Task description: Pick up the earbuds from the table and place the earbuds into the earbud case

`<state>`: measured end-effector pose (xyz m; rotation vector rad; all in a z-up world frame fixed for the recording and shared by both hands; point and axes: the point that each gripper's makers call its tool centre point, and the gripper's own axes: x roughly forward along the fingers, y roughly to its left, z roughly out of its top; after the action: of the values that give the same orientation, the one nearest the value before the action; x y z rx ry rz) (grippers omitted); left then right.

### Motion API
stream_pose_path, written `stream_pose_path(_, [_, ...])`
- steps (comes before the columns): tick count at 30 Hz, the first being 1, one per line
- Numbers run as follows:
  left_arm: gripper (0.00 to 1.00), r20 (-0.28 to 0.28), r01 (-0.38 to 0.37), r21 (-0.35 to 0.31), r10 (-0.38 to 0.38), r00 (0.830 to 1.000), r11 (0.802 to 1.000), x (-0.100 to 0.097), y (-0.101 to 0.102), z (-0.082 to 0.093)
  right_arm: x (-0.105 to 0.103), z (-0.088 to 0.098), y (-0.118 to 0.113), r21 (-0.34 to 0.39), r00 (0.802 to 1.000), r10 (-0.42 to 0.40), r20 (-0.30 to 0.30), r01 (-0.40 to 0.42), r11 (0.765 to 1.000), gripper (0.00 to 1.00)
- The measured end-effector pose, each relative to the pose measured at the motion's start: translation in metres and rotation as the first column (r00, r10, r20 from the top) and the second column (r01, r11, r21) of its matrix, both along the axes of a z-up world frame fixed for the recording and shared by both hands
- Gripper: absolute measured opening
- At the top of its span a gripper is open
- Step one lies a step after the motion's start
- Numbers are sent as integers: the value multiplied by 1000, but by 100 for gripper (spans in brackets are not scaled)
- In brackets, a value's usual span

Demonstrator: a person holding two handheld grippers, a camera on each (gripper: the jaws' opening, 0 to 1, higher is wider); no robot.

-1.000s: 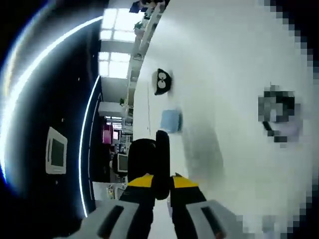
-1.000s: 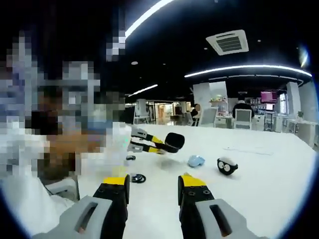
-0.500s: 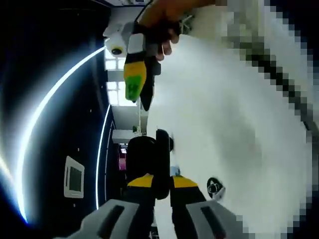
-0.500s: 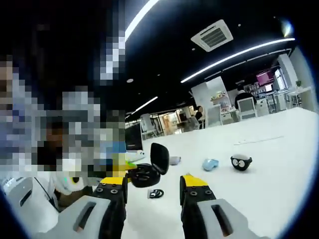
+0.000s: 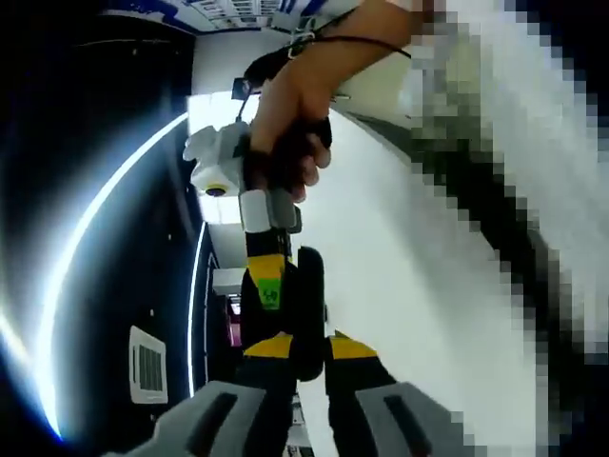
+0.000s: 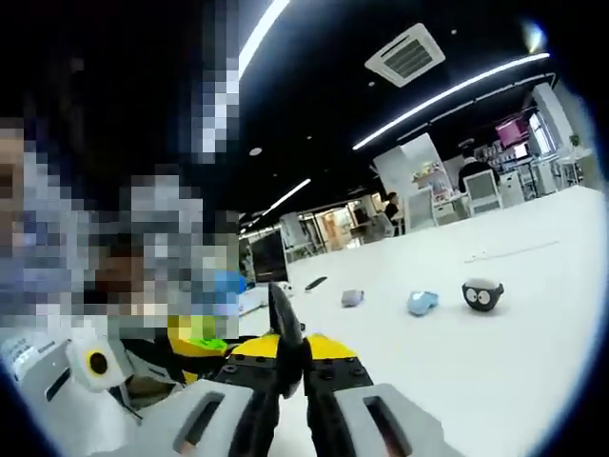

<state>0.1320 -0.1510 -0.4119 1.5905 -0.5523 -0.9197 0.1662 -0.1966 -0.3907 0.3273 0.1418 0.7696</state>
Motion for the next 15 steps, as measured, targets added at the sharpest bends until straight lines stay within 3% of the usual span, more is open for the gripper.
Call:
stream_pose_path(4, [13, 6, 17, 12, -17, 1000, 1000, 8, 1, 5, 1, -2, -2, -9, 1000, 4, -4, -4, 1000, 6])
stream_pose_path(8, [16, 28, 41, 34, -42, 999, 999, 4, -1, 2, 2, -8, -1, 30, 998, 19, -66, -17, 999, 6])
stream_pose_path(13, [31, -109, 10, 64, -2, 994, 998, 8, 7, -19, 7, -18, -5, 20, 996, -1, -86, 2, 1000, 6])
stream_pose_path(15, [35, -189, 9, 58, 2, 982, 998, 5, 9, -23, 7, -19, -6, 15, 996, 0, -87, 1, 1000, 6])
